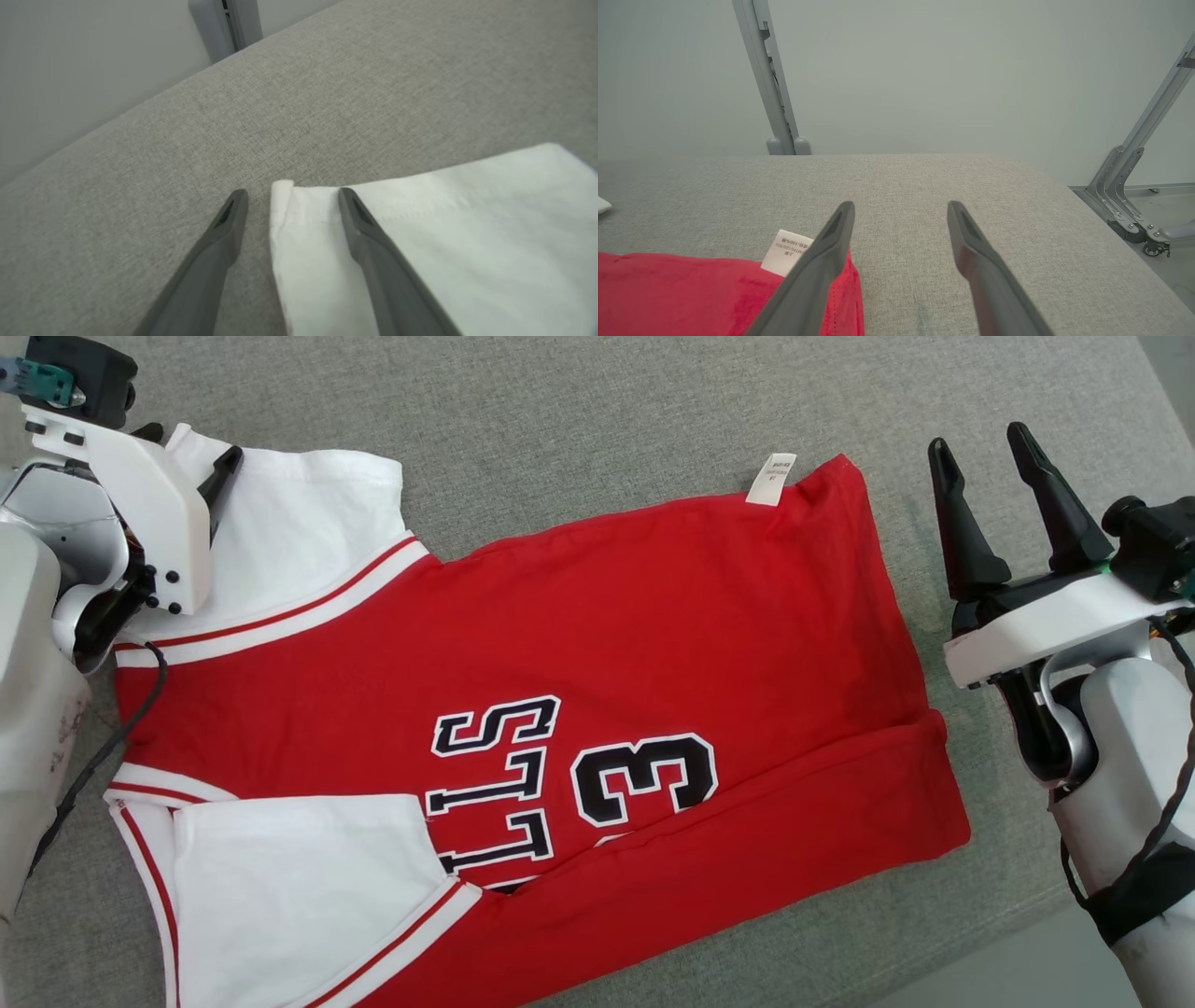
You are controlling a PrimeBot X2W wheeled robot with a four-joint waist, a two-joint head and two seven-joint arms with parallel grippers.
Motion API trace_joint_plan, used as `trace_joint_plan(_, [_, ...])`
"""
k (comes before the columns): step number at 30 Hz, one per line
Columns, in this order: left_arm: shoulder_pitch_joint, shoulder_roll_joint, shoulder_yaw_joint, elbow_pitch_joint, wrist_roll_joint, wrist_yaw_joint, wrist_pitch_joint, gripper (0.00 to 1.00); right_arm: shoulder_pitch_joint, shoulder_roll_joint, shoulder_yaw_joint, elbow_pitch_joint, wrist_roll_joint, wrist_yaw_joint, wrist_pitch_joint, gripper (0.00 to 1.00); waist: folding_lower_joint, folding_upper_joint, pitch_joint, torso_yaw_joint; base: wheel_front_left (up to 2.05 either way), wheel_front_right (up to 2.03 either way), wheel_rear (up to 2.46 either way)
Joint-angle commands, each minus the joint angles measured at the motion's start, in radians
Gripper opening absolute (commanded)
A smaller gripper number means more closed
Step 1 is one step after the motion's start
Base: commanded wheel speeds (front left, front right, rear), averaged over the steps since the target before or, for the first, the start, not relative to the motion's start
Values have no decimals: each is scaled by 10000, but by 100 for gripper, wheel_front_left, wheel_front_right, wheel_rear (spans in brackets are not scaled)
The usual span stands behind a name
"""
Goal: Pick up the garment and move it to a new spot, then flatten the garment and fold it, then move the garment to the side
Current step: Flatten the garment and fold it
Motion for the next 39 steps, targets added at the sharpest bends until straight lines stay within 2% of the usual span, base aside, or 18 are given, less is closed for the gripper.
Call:
trace_joint_plan(1, [128,44,-159,297,-63,11,198,32,-132,-55,29,72,45,-14,-91,100,0,-1,3,4,0,0,0])
trace_joint_plan(2, [108,23,-205,361,-124,11,216,0,-153,-80,25,114,61,-14,-107,100,0,-1,2,17,0,0,0])
trace_joint_plan(5, [57,-55,-348,402,-377,11,169,0,-268,-140,-2,218,95,-14,-126,100,0,-1,-36,145,0,0,0])
trace_joint_plan(10, [-22,-209,-456,150,-652,11,-608,0,-279,-327,137,494,348,-14,219,100,0,-1,-313,621,0,0,0])
trace_joint_plan(19, [936,-894,-310,-785,-1072,111,-2478,0,71,-1145,871,1135,2125,-17,1825,100,0,-1,-1111,1914,0,0,0])
trace_joint_plan(23, [1576,-1129,-235,-1402,-1223,383,-2949,0,216,-1621,1257,1564,2561,-16,2078,100,0,-1,-1277,2430,0,0,0])
trace_joint_plan(30, [2465,-1249,-332,-2621,-1365,666,-3202,0,17,-2281,1677,2034,3350,-16,2309,100,0,-1,-1301,3075,0,0,0])
trace_joint_plan(39, [2919,-1230,-526,-3522,-1356,851,-3093,0,-469,-2618,2259,2688,3659,-16,2523,100,0,-1,-1174,3469,0,0,0])
